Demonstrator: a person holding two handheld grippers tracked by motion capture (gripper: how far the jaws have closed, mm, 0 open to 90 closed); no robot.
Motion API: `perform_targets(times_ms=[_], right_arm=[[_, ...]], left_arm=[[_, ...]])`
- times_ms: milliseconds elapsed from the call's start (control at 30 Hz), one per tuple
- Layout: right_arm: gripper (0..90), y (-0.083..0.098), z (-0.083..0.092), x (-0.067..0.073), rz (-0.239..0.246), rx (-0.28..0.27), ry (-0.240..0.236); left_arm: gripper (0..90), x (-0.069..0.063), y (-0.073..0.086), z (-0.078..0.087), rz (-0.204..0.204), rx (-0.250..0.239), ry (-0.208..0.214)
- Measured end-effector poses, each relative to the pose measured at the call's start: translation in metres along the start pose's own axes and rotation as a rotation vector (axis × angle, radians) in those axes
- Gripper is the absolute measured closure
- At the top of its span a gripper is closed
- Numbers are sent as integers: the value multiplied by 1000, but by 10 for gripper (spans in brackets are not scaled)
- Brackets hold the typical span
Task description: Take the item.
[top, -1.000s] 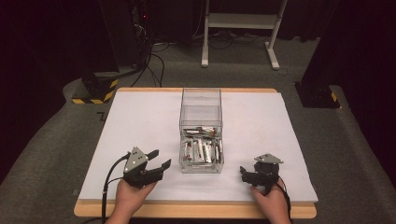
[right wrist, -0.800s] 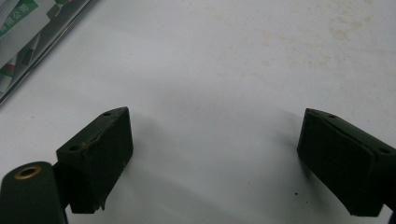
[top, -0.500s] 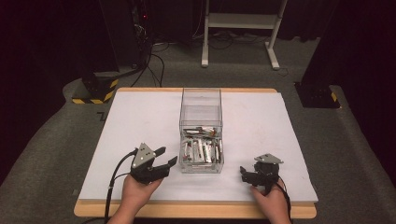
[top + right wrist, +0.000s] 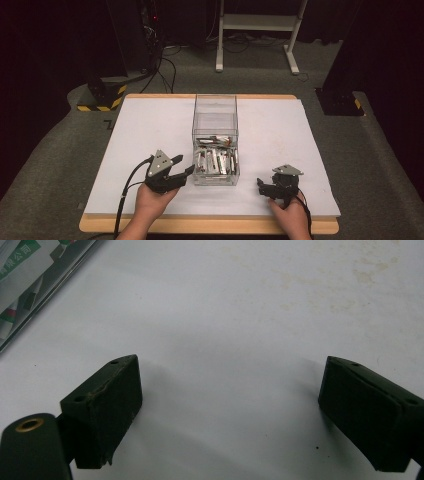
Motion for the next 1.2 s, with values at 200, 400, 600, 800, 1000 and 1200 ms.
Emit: perform_targets(times_ms=[200, 400, 600, 800, 1000, 1200], right_arm=[[102, 0, 0, 0, -1, 1, -1], [101, 0, 0, 0, -4, 1, -7], [96, 0, 0, 0, 6, 0, 0], [96, 0, 0, 0, 6, -1, 0], [96, 0, 0, 0, 7, -1, 1], [96, 0, 0, 0, 6, -1, 1]], left_arm=[[452, -1, -4, -6, 1, 6, -7], [455, -4, -9, -13, -3, 17, -10], [462, -6, -15, -22, 6, 24, -18], [481, -7, -20, -28, 8, 29, -22], [503, -7, -22, -33, 4, 42, -30], [564, -5, -22, -40, 14, 67, -45]])
Point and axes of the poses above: each handheld gripper's, and its own axes: z roughly backward along the jaws, y roughly out of its underside, x roughly to its left, the point moved 5 cm from there along -z, roughly forward along the jaws, and after that the axes turned 13 degrees about x, right-handed, at the moved point
